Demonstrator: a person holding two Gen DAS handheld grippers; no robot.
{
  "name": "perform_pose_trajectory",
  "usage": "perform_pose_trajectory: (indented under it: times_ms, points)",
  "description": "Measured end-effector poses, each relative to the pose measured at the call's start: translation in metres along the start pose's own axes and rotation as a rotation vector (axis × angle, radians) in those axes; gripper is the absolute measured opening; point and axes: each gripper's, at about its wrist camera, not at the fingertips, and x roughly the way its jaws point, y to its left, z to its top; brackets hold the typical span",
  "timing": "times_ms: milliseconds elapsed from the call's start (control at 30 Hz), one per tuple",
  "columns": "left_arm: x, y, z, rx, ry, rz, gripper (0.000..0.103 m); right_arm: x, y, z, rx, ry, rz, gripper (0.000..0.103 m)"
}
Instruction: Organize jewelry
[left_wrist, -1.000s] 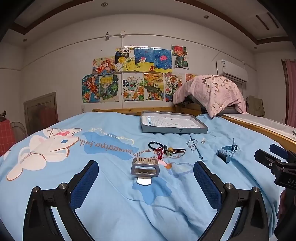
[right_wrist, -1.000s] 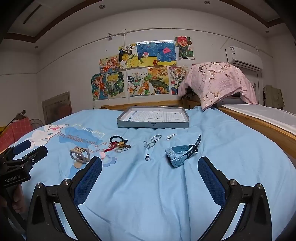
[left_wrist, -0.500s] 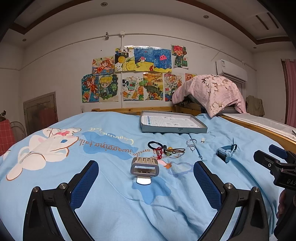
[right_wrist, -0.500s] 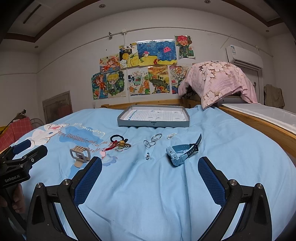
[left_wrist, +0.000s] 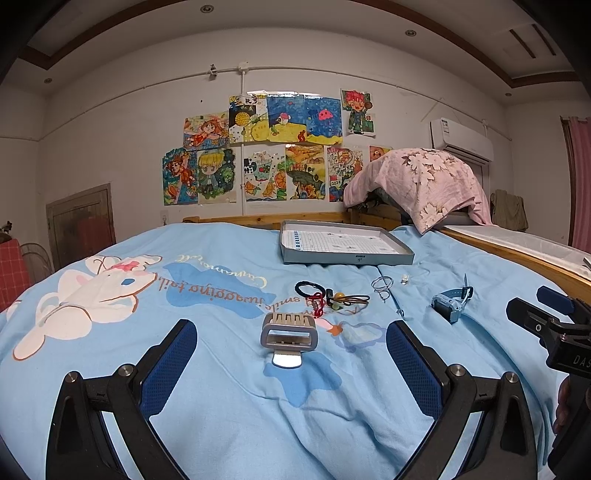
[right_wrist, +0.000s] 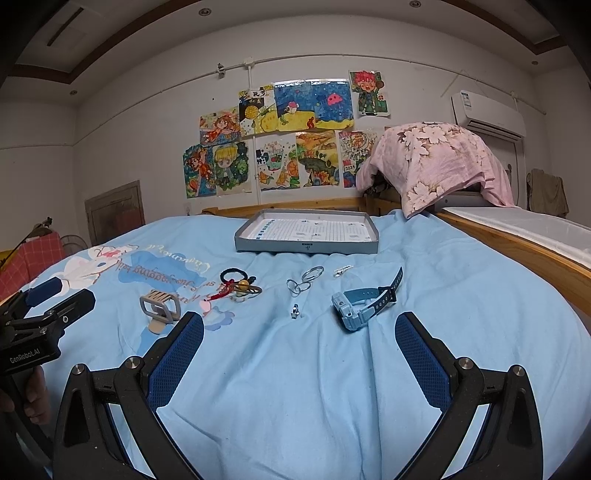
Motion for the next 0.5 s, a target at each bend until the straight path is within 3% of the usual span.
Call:
perform_pose_trajectory:
  times_ms: [500]
  points:
    - [0.0003, 0.0000, -0.0004, 0.001, 0.000, 0.001, 0.103, 0.0017, 0.0005, -0.0005, 0.001, 0.009, 0.000, 0.102]
